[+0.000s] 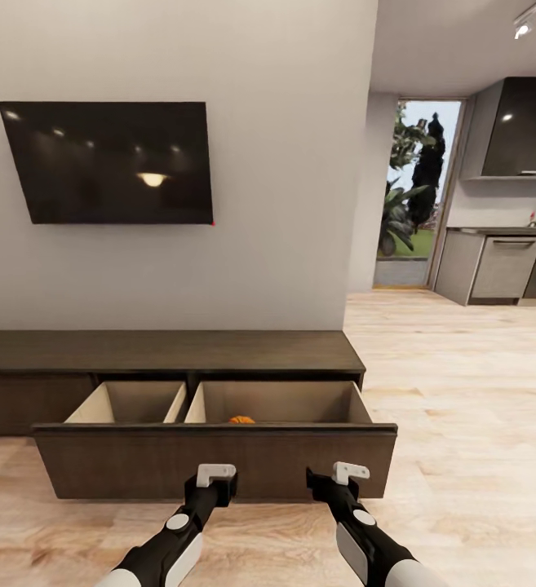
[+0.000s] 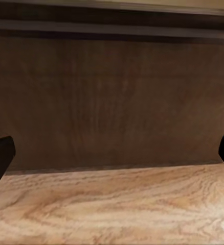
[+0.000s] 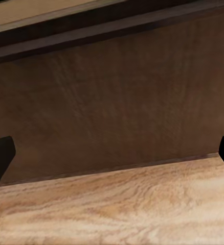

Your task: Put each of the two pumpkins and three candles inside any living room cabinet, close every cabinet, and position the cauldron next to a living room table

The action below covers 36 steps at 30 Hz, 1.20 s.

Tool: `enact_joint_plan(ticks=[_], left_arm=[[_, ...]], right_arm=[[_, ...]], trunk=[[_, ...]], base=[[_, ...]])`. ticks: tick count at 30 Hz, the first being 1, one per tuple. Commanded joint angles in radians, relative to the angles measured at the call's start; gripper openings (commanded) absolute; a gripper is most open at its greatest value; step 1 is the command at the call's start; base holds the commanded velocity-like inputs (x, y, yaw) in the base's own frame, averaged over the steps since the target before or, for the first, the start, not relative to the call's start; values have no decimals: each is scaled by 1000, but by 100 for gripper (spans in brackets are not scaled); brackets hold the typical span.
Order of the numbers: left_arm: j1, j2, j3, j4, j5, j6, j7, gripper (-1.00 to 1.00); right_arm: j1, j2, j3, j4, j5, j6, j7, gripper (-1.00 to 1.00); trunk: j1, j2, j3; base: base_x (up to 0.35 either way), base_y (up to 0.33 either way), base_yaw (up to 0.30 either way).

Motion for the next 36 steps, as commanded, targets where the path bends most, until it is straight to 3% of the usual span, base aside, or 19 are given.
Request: enact_joint_plan(ticks=[1,12,24,36], left_arm=[[-1,1,-9,0,5,-4,8,100],[-1,1,-9,-1,5,-5,8,100],[-1,1,-9,-2,5,-5,7,100],[-1,1,-9,1,5,-6,8,100]], right_arm=[[-1,0,4,1,-6,-4,-4,100],[-1,0,4,1,-5,-4,-4,100],[-1,0,4,1,-5,-4,-4,100],[-1,0,4,1,-5,-4,-4,100]], trunk=[[0,0,-1],[5,-3,-44],[5,-3,-44],[5,-3,-44]], base=[[5,0,0],[1,0,0],[1,0,0],[156,0,0]])
